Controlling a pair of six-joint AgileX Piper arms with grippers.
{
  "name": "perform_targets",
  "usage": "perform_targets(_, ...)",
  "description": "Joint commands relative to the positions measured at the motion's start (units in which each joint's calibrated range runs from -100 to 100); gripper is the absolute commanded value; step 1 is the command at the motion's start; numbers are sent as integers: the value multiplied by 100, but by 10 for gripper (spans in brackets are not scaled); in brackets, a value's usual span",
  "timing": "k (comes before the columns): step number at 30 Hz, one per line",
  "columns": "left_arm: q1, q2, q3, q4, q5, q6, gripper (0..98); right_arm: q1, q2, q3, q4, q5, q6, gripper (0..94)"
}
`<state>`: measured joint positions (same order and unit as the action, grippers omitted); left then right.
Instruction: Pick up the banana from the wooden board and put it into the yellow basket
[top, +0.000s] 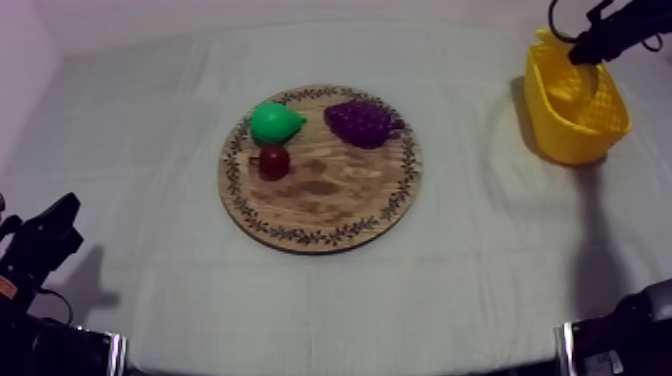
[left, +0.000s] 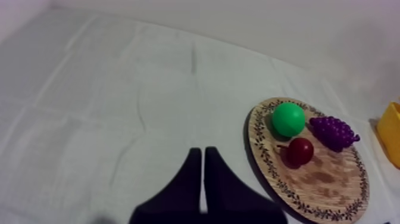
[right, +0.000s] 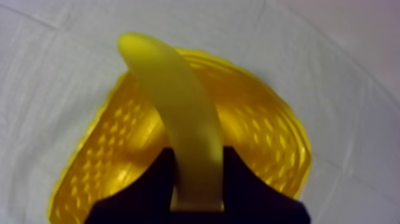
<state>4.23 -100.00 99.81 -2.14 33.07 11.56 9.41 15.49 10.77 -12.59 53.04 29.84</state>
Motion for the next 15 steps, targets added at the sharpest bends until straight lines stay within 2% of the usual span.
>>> perform_targets(1,0,0,-3,-3,0,4,1,12,50,30,20,-49,-46,237)
perform_targets(8,0,0,-3,-3,0,3,1,59,-44,161,61,-161,-302,457)
perform_targets(15,0,0,-3,-3,0,1,1,-37,-1092,678,-35,-118,-506,490)
